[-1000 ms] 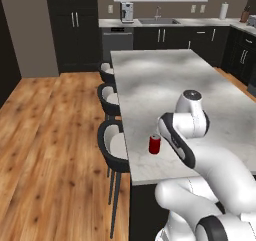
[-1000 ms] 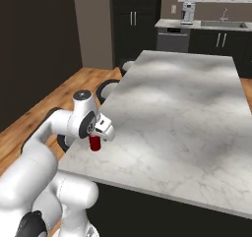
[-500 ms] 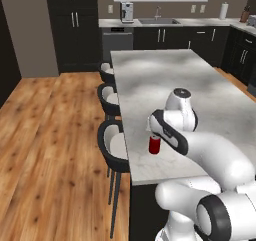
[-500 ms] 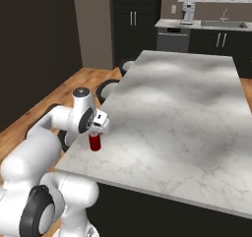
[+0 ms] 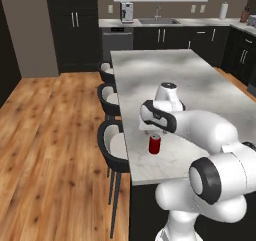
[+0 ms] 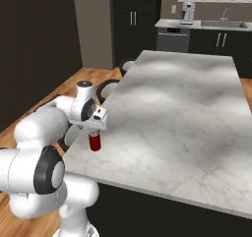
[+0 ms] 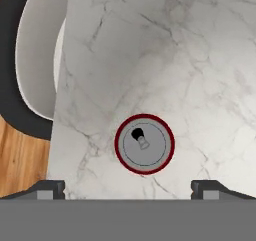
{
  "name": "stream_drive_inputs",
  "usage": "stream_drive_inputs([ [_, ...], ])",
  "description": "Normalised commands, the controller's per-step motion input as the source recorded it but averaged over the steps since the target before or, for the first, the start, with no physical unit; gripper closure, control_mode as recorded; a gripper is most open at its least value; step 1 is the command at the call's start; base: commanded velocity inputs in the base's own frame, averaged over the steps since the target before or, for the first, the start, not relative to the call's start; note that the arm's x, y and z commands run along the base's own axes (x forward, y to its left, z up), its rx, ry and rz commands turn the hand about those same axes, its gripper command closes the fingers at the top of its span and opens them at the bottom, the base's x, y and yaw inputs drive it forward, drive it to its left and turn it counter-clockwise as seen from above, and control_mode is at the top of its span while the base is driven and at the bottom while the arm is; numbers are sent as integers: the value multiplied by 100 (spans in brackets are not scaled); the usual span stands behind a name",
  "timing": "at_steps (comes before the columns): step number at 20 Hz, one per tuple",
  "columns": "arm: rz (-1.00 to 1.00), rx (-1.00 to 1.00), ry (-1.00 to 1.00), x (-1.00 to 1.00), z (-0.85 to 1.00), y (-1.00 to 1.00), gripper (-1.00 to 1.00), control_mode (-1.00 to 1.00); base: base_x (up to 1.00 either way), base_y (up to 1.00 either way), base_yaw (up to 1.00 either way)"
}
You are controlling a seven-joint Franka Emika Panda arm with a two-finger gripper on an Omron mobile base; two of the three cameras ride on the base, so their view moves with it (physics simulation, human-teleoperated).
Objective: Four empty soda cans are scattered around the kitchen. Gather all the cans and cluster them next to the stove for recycling.
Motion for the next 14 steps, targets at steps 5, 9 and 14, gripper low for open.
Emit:
stream_drive_inputs([
  [5,0,-1,17,24,-14,6,-100,-100,0,0,0],
  [9,4,0,8,24,-19,0,-100,-100,0,0,0],
  [14,2,0,4,11,-25,-1,-100,-100,0,0,0],
])
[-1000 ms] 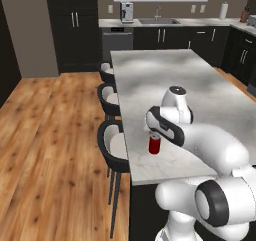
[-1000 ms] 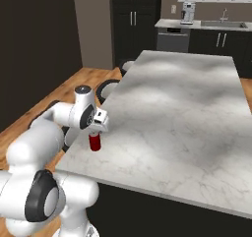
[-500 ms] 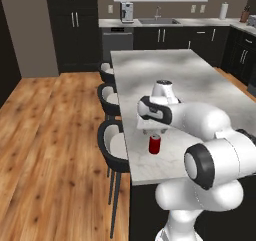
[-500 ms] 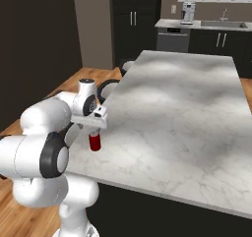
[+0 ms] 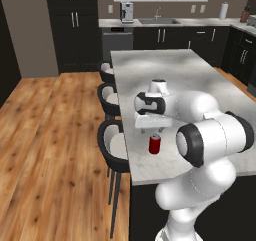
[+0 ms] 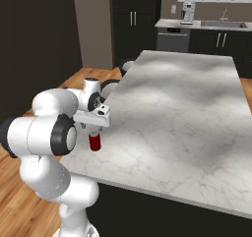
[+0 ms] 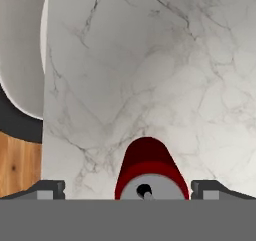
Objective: Four empty soda cans are scattered around the kitchen. Gather all the cans and cluster them next to the stove for recycling.
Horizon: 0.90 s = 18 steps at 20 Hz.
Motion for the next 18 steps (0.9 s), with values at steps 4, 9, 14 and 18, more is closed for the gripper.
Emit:
stream_drive_inputs([
  [4,0,0,11,-1,-23,0,-100,-100,0,0,0],
  [9,0,0,7,-1,-20,-2,-100,-100,0,0,0],
  [14,0,0,0,0,-13,-8,-100,-100,0,0,0],
  [18,0,0,0,0,-5,-6,-100,-100,0,0,0],
])
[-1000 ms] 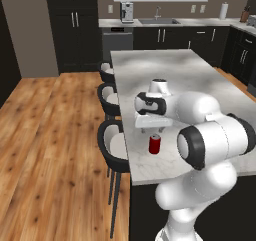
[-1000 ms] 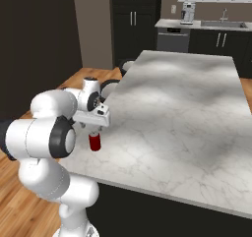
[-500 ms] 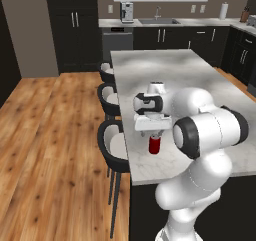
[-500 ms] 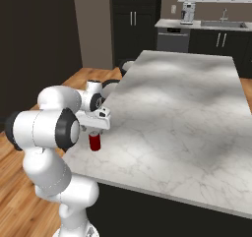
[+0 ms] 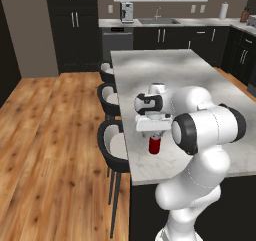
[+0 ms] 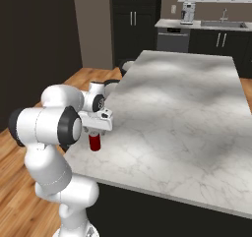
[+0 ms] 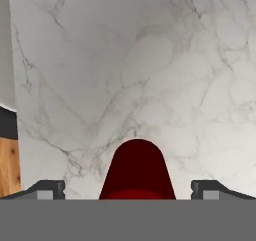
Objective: Four empty soda cans are scattered around the kitchen. Gather all the cans and cluster them next to the stove for recycling.
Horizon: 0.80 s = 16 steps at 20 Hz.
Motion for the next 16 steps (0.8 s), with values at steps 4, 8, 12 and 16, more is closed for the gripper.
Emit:
stream_drive_inputs([
  [4,0,0,0,0,0,-1,-100,-100,0,0,0],
  [8,0,-2,0,-7,0,-3,-100,-100,0,0,0],
  [12,0,-4,0,-11,1,0,-100,-100,0,0,0],
  [16,0,-6,0,-13,0,-4,-100,-100,0,0,0],
])
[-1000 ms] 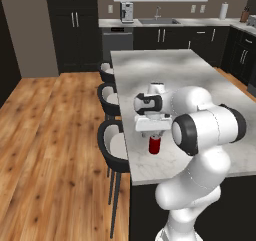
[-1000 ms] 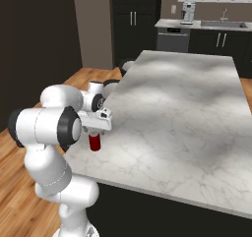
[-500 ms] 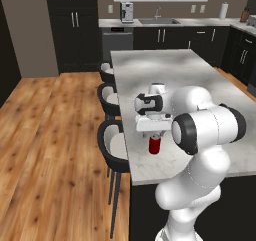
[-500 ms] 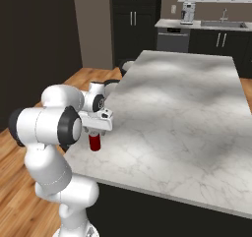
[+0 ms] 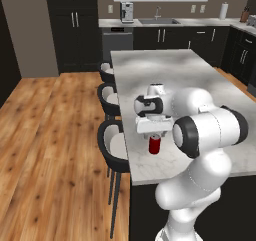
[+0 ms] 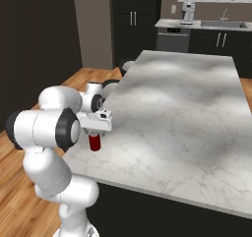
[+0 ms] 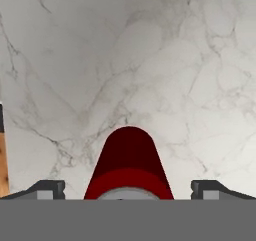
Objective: Four empty soda cans are scattered around the kitchen. Gather all the cans and cluster them next to the stove for recycling.
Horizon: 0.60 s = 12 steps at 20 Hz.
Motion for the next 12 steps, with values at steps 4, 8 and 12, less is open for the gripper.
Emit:
stream_drive_inputs([
  [4,0,-3,0,-11,0,0,-100,-100,0,0,0],
  [8,0,0,3,0,-2,0,-100,-100,0,0,0],
  [12,0,0,6,2,-10,0,-100,-100,0,0,0],
])
